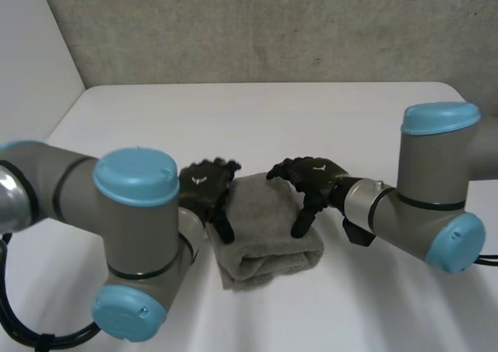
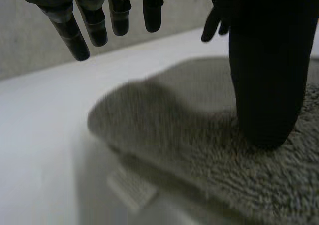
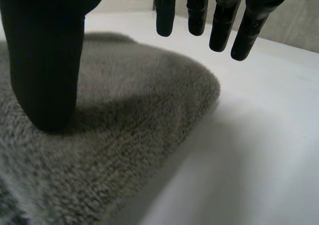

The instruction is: Fold the towel.

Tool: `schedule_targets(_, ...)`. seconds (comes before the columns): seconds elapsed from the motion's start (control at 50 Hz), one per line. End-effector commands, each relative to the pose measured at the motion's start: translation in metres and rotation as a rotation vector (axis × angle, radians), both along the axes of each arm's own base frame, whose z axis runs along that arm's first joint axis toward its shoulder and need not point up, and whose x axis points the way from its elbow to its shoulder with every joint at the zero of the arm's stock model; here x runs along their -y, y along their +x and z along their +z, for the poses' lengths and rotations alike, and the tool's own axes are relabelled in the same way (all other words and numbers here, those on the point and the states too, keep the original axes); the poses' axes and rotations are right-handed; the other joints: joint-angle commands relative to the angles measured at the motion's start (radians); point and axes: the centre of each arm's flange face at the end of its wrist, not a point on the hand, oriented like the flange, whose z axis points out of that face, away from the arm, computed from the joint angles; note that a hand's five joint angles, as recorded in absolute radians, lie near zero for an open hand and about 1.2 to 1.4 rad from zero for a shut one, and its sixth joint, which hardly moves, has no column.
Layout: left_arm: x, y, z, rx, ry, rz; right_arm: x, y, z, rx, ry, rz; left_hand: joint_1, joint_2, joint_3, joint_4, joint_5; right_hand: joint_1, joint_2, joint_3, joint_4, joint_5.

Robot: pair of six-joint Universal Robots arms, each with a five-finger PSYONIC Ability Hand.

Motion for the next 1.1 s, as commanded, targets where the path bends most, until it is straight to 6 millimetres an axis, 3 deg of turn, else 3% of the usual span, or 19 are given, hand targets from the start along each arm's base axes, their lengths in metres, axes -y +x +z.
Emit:
schedule_targets(0.02,0.001,0.002,-0.019,0.036,0.03,0.002,-0.004,0.007,-0.012,-0.103,-0.084,0.061,0.002,0.01,0.009,0.009,-0.026,-0.033,-0.055,-0.036,-0.057,-0.059)
schedule_targets(0.32,0.0,0.002,-0.026,0.13,-0.041,-0.052,-0.004,0.003,-0.014,-0.182,-0.148,0.057,0.003,0.011,0.009,0.009,-0.025,-0.033,-0.055,-0.036,-0.057,-0.059)
schedule_targets(0.38,0.003,0.001,-0.018,0.116,-0.054,-0.05,-0.001,0.003,-0.004,-0.174,-0.174,0.036,0.003,0.011,0.009,0.009,-0.025,-0.033,-0.055,-0.036,-0.057,-0.059)
schedule_targets(0.42,0.015,0.0,0.01,0.064,-0.116,-0.027,0.001,0.002,0.009,-0.153,-0.198,0.01,0.003,0.011,0.009,0.009,-0.025,-0.033,-0.055,-0.036,-0.057,-0.059)
schedule_targets(0.44,0.015,0.0,0.01,0.064,-0.117,-0.027,0.005,-0.002,0.032,-0.116,-0.233,-0.046,0.003,0.011,0.009,0.009,-0.025,-0.033,-0.055,-0.036,-0.057,-0.059)
schedule_targets(0.46,0.022,0.003,0.037,0.022,-0.171,-0.008,0.005,-0.002,0.032,-0.116,-0.234,-0.047,0.003,0.011,0.009,0.009,-0.025,-0.033,-0.055,-0.036,-0.057,-0.059)
schedule_targets(0.48,0.022,0.003,0.037,0.021,-0.172,-0.007,0.009,-0.007,0.058,-0.066,-0.274,-0.121,0.003,0.011,0.009,0.009,-0.025,-0.033,-0.055,-0.036,-0.057,-0.059)
schedule_targets(0.5,0.03,0.009,0.063,-0.013,-0.218,0.021,0.012,-0.013,0.084,-0.014,-0.316,-0.203,0.003,0.011,0.009,0.009,-0.025,-0.033,-0.055,-0.036,-0.057,-0.059)
schedule_targets(0.52,0.036,0.017,0.088,-0.045,-0.26,0.049,0.012,-0.013,0.084,-0.013,-0.316,-0.204,0.003,0.011,0.009,0.009,-0.025,-0.033,-0.055,-0.036,-0.057,-0.059)
schedule_targets(0.54,0.036,0.017,0.088,-0.046,-0.261,0.05,0.015,-0.021,0.108,0.035,-0.356,-0.284,0.003,0.011,0.009,0.009,-0.025,-0.033,-0.055,-0.036,-0.057,-0.059)
schedule_targets(0.56,0.041,0.027,0.117,-0.078,-0.31,0.082,0.021,-0.033,0.13,0.073,-0.398,-0.371,0.003,0.011,0.009,0.009,-0.025,-0.033,-0.055,-0.036,-0.057,-0.059)
schedule_targets(0.58,0.044,0.035,0.139,-0.102,-0.349,0.103,0.021,-0.033,0.13,0.073,-0.399,-0.372,0.003,0.011,0.009,0.009,-0.025,-0.033,-0.055,-0.036,-0.057,-0.059)
schedule_targets(0.6,0.044,0.035,0.139,-0.102,-0.349,0.103,0.025,-0.047,0.15,0.098,-0.444,-0.445,0.003,0.011,0.009,0.009,-0.025,-0.033,-0.055,-0.036,-0.057,-0.059)
schedule_targets(0.62,0.046,0.041,0.159,-0.123,-0.379,0.111,0.027,-0.061,0.168,0.107,-0.483,-0.506,0.003,0.011,0.009,0.009,-0.025,-0.033,-0.055,-0.036,-0.057,-0.059)
schedule_targets(0.64,0.046,0.041,0.16,-0.123,-0.38,0.111,0.027,-0.061,0.168,0.107,-0.484,-0.506,0.003,0.011,0.009,0.009,-0.025,-0.033,-0.055,-0.036,-0.057,-0.059)
schedule_targets(0.68,0.046,0.05,0.186,-0.13,-0.385,0.081,0.026,-0.072,0.181,0.113,-0.516,-0.546,0.003,0.011,0.009,0.009,-0.025,-0.033,-0.055,-0.036,-0.057,-0.059)
schedule_targets(0.72,0.046,0.053,0.192,-0.126,-0.37,0.059,0.018,-0.081,0.198,0.103,-0.55,-0.562,0.003,0.011,0.009,0.009,-0.025,-0.033,-0.055,-0.036,-0.057,-0.059)
schedule_targets(0.8,0.044,0.063,0.199,-0.12,-0.315,0.014,0.011,-0.084,0.199,0.071,-0.543,-0.552,0.003,0.011,0.009,0.009,-0.025,-0.033,-0.055,-0.036,-0.057,-0.059)
schedule_targets(1.1,0.033,0.07,0.206,-0.165,-0.309,0.018,0.005,-0.082,0.196,0.038,-0.535,-0.531,0.003,0.011,0.009,0.009,-0.025,-0.033,-0.055,-0.036,-0.057,-0.059)
